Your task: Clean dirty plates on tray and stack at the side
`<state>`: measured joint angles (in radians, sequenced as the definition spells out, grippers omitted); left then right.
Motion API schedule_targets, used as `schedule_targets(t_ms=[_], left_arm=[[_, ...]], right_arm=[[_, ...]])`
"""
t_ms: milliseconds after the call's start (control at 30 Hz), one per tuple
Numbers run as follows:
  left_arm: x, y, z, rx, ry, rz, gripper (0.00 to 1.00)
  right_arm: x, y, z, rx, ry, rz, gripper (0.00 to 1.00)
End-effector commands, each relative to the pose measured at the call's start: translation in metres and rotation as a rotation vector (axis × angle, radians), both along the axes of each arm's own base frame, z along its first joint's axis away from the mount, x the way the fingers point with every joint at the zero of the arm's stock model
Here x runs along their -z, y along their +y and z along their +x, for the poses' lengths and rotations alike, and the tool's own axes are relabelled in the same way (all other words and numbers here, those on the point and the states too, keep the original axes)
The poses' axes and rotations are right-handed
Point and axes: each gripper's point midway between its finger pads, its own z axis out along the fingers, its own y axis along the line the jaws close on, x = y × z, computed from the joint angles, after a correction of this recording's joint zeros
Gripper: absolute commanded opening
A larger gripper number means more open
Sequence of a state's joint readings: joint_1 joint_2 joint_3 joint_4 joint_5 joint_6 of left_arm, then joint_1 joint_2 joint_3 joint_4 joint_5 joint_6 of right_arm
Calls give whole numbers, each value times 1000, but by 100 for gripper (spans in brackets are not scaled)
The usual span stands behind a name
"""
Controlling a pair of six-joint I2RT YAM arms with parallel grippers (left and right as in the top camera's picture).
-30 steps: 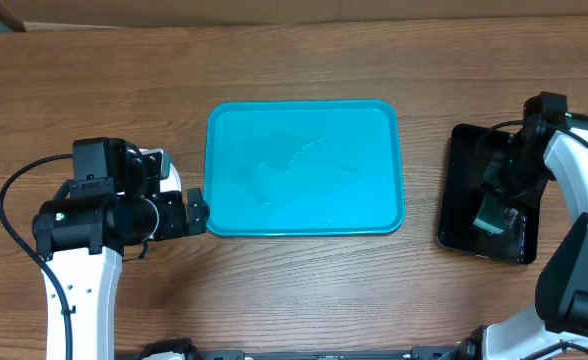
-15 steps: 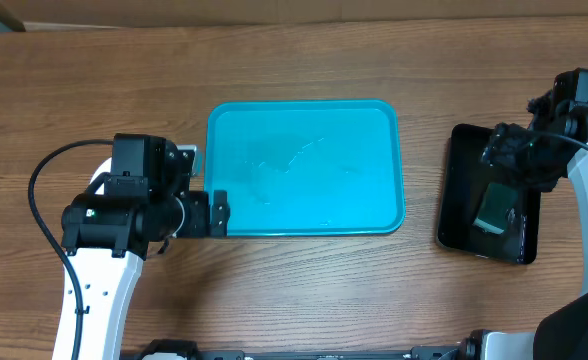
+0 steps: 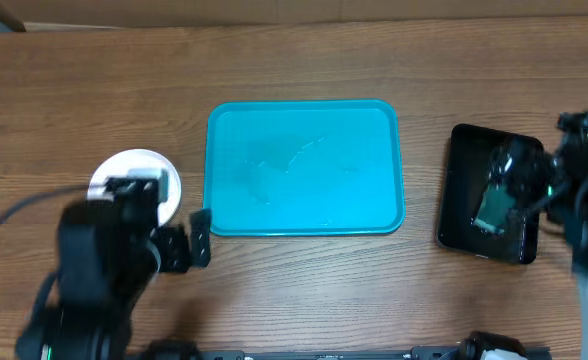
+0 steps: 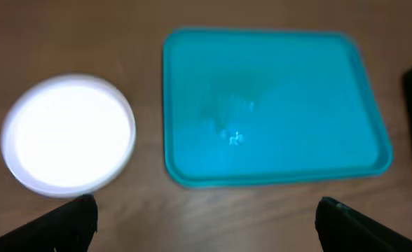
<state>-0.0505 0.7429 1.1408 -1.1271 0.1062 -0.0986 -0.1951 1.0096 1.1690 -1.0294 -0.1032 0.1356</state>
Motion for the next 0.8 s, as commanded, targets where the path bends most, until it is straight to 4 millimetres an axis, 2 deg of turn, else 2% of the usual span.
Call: schedule_targets(t_ms=[0,167,433,767], left_arm=[[3,18,-13,-108,-61,23,100],[13,31,-12,-178,-78,53,100],[31,31,-14,-175,-4,63,100],[33,31,-15,-175,4,63,100]], right_arm=[[-1,4,-18,-10,-60,-32,100],[-5,8,-39,-7,-102,-37,100],[-1,9,-43,-8,-79,-33,100],[4,9,-44,-8,-55,-29,100]])
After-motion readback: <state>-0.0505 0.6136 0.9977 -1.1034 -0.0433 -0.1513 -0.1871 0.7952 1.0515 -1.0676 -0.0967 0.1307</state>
